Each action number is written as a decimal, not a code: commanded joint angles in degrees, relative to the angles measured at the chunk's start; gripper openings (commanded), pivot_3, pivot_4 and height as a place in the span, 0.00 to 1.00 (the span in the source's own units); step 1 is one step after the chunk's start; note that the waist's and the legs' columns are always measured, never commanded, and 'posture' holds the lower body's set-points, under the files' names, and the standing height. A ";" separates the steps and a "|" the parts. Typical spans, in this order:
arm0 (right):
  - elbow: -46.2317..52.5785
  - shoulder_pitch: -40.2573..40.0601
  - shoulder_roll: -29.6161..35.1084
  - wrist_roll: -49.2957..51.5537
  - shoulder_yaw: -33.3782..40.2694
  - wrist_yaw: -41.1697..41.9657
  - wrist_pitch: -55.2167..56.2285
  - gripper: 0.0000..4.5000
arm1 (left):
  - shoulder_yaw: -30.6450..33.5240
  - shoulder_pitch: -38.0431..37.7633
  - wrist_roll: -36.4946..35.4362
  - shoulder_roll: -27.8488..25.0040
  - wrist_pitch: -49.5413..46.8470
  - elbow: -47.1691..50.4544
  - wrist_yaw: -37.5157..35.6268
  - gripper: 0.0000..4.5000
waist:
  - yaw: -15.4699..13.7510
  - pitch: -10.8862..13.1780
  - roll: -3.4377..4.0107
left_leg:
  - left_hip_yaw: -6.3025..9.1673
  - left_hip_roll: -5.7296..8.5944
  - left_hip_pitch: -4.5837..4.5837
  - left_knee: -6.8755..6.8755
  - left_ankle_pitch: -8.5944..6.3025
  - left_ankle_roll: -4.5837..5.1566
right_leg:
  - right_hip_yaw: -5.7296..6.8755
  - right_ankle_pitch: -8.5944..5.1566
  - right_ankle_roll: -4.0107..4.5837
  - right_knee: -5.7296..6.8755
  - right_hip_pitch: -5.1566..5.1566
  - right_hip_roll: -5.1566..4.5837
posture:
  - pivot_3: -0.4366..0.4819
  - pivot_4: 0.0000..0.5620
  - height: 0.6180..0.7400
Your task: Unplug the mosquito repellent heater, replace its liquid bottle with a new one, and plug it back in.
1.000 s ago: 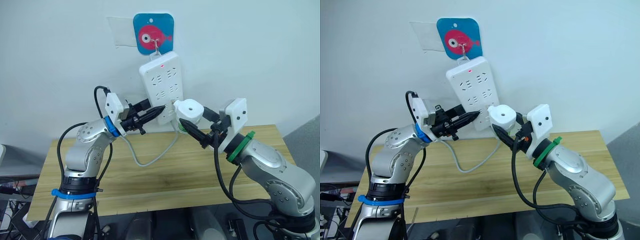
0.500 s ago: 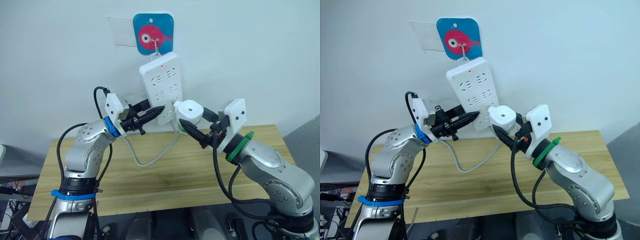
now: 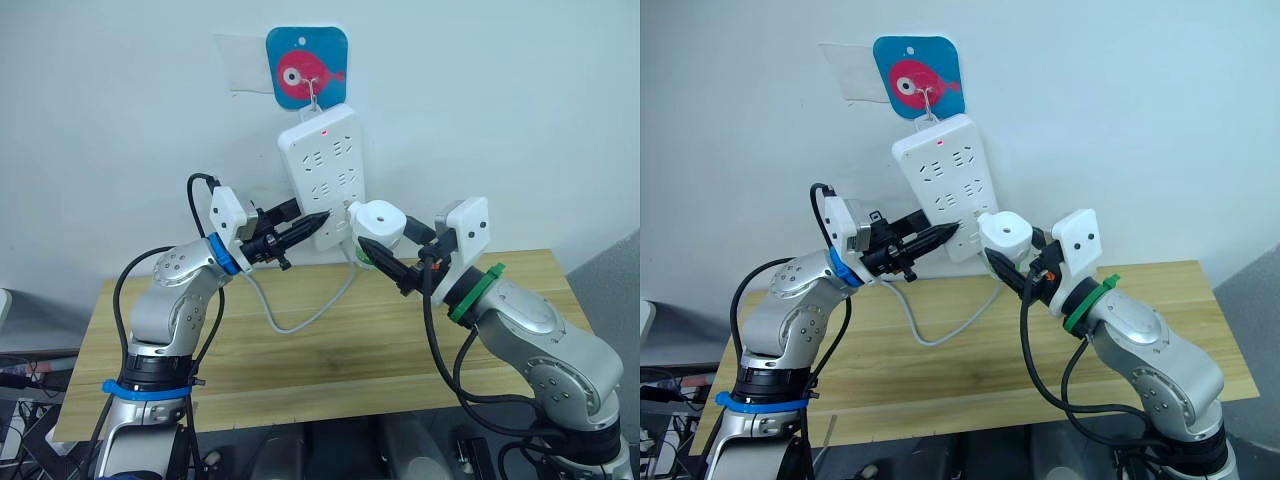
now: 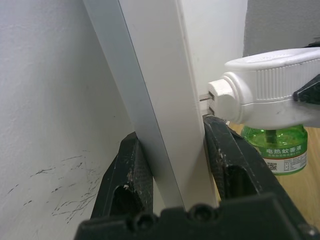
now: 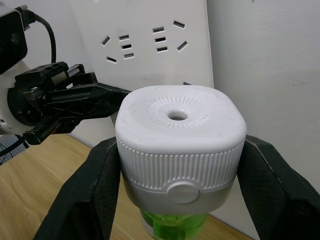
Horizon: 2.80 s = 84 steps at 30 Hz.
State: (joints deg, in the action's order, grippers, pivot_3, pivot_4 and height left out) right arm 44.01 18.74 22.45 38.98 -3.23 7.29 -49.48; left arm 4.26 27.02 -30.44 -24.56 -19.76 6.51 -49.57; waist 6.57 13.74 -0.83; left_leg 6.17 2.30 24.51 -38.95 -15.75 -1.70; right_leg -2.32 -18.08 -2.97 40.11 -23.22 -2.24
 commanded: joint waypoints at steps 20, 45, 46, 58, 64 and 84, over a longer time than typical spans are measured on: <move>0.79 4.15 -4.94 -4.46 -3.68 -3.58 -2.19 0.69 | -1.53 -0.19 -1.20 0.37 -0.54 3.97 -1.60 0.30 | 0.09 0.01 0.02 | -0.01 -0.01 0.00 0.01 0.00 0.00 | -0.03 0.00 0.00 -0.01 -0.02 0.00 | 0.30 0.48 1.00; -4.44 7.57 -11.43 -13.24 -7.45 -2.05 -0.13 0.69 | -1.67 -0.47 -3.78 1.32 -1.69 5.88 -4.16 0.30 | 1.10 0.02 0.03 | -0.01 -0.03 -0.05 0.03 0.01 -0.01 | -0.04 0.00 0.00 0.03 -0.04 0.00 | 0.31 0.44 1.00; -4.73 7.69 -11.33 -13.53 -7.50 -1.67 0.08 0.69 | -1.69 -0.40 -3.90 1.37 -1.80 5.90 -4.29 0.30 | 1.15 0.02 0.03 | -0.01 -0.02 -0.05 0.03 0.01 -0.01 | -0.05 0.00 0.00 0.03 -0.04 0.00 | 0.31 0.44 1.00; -4.68 6.87 -12.24 -15.36 -7.91 0.20 0.55 0.69 | -1.12 -0.47 -2.64 1.35 -1.26 4.99 -4.08 0.30 | 1.36 0.02 0.03 | 0.00 -0.05 -0.13 0.02 0.02 -0.04 | -0.06 0.00 0.00 0.21 -0.04 0.02 | 0.31 0.45 1.00; -0.73 5.48 -10.08 -12.82 -4.94 2.35 -2.28 1.00 | -1.51 -0.36 -0.84 0.55 0.23 2.91 -4.65 0.30 | 0.95 0.02 0.03 | 0.06 -0.02 -0.13 0.03 0.02 -0.04 | -0.03 0.00 0.00 0.18 -0.02 0.01 | 0.31 0.46 1.00; 1.40 -2.03 11.41 -1.21 7.24 21.69 -0.90 1.00 | 0.28 1.45 2.75 -3.64 5.29 -5.82 -5.75 0.78 | 0.82 0.05 -0.01 | -0.10 0.01 -0.09 0.06 -0.14 0.24 | -0.07 0.00 0.00 -0.09 0.05 -0.02 | 0.31 0.47 1.00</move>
State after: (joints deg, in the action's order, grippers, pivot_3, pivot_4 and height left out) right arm 45.33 16.52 33.13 37.57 2.85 26.86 -52.89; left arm 3.17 28.80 -27.91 -27.17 -15.75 0.04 -54.56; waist 7.39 13.79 -0.85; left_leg 6.07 2.31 24.40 -38.89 -15.89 -1.45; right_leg -2.39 -18.09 -2.97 40.03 -23.17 -2.26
